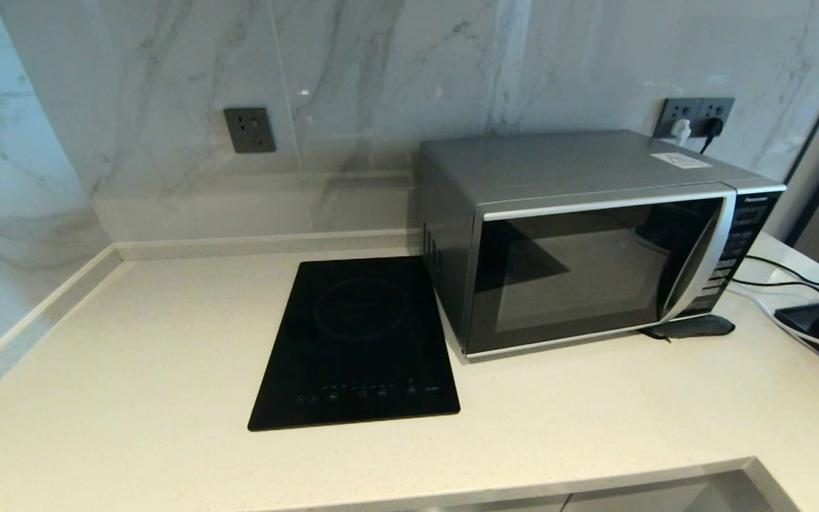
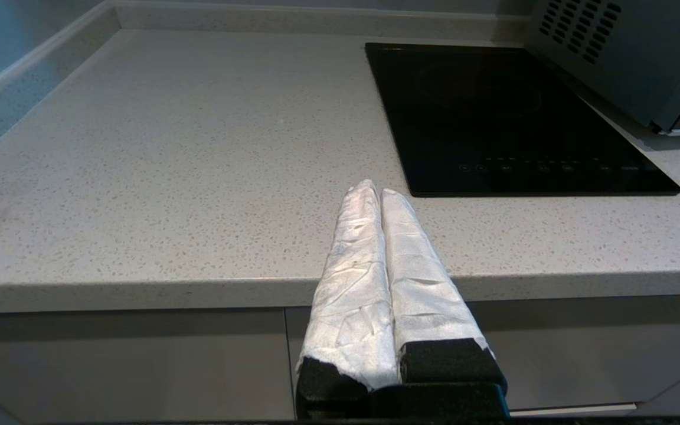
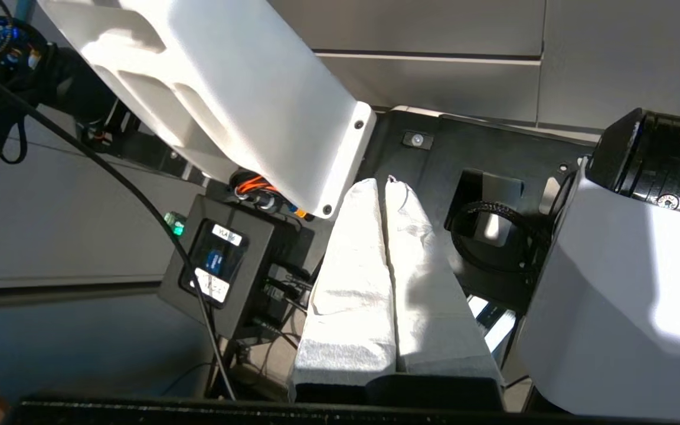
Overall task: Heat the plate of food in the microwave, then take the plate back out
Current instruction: Open the microwave oven
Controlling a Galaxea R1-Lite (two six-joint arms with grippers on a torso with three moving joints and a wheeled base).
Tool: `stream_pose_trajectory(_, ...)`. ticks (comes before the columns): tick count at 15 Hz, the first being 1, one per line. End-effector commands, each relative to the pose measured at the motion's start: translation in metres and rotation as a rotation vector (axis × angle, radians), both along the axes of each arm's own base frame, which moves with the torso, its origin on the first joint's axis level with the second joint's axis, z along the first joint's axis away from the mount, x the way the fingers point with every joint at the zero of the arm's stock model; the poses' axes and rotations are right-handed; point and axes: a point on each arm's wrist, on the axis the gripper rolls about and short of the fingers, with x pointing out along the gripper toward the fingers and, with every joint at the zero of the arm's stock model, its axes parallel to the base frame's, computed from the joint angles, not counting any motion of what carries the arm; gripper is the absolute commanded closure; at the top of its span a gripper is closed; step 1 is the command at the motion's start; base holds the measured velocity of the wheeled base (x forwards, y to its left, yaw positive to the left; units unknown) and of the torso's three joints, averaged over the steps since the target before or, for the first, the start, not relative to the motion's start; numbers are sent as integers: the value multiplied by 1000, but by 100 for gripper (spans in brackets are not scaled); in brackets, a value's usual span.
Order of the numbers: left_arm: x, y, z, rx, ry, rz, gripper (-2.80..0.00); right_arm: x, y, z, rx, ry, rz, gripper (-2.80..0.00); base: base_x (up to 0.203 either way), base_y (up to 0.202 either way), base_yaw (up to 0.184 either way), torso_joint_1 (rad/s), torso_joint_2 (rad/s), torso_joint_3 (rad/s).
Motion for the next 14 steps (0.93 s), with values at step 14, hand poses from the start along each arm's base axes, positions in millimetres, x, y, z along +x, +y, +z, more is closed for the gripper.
stream_pose_trajectory(14,0,0,0,-1,1,1,0,16,-15,-64,1,-202,-311,0,0,0,0,0,0,0)
